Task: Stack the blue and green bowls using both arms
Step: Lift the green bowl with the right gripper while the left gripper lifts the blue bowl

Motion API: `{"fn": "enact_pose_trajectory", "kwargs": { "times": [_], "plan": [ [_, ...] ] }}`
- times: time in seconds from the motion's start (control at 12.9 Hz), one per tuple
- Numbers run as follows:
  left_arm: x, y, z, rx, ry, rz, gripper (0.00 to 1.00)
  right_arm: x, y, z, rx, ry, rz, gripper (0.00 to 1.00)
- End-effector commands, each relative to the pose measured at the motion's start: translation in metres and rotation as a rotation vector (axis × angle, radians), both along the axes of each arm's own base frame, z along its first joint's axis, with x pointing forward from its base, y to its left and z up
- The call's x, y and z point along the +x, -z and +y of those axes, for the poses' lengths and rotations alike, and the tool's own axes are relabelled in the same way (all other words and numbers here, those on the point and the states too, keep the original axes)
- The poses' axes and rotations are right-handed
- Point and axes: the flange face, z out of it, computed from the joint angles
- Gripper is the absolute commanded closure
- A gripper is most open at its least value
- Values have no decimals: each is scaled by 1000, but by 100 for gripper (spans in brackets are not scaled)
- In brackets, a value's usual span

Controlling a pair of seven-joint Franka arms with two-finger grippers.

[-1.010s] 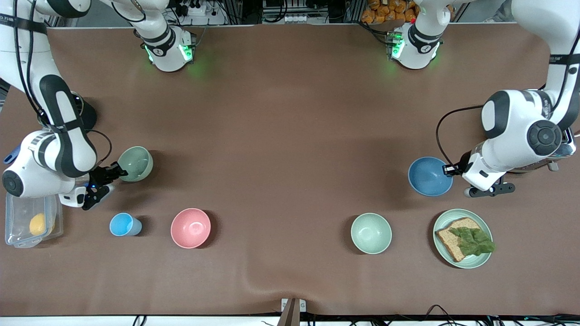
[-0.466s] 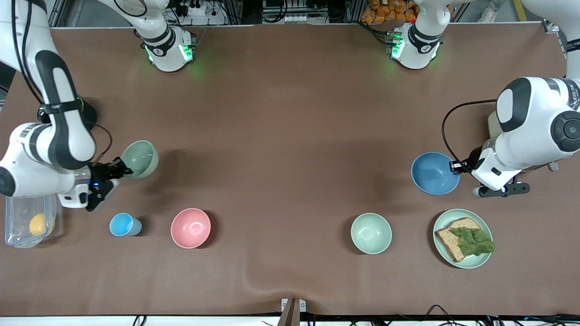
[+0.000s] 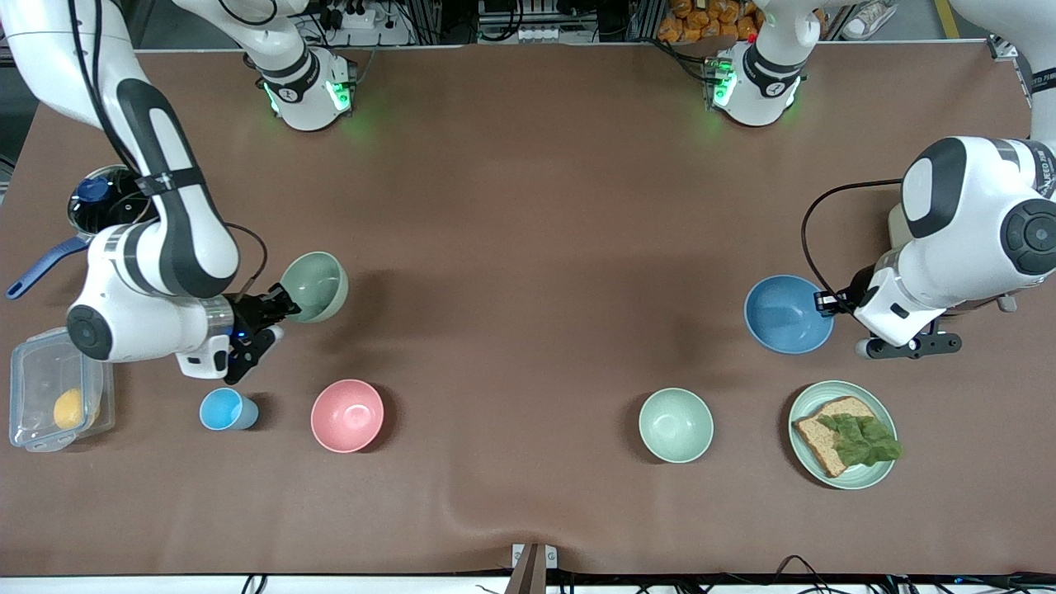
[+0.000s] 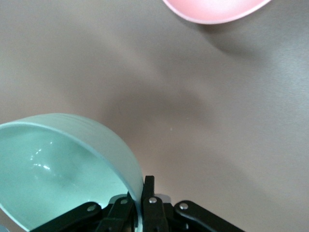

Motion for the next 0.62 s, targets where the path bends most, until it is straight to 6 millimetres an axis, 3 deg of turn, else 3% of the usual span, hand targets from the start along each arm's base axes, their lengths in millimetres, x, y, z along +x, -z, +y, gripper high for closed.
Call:
{"fn": "enact_pose_trajectory", "kwargs": {
  "times": [0.0, 0.31, 0.47, 0.54],
  "plan": [
    [-3, -9, -4, 5, 33, 3, 100, -6, -16, 5, -1, 44, 17, 100],
    [-3, -10, -9, 10, 41, 1, 100, -14, -26, 66, -49, 114, 45, 100],
    [-2, -13, -13, 16, 43, -6, 100, -15, -25, 68, -50, 114, 49, 100],
    [-2, -15, -14, 15, 46, -9, 100, -18, -26, 87, -56, 105, 44, 100]
  ]
}}
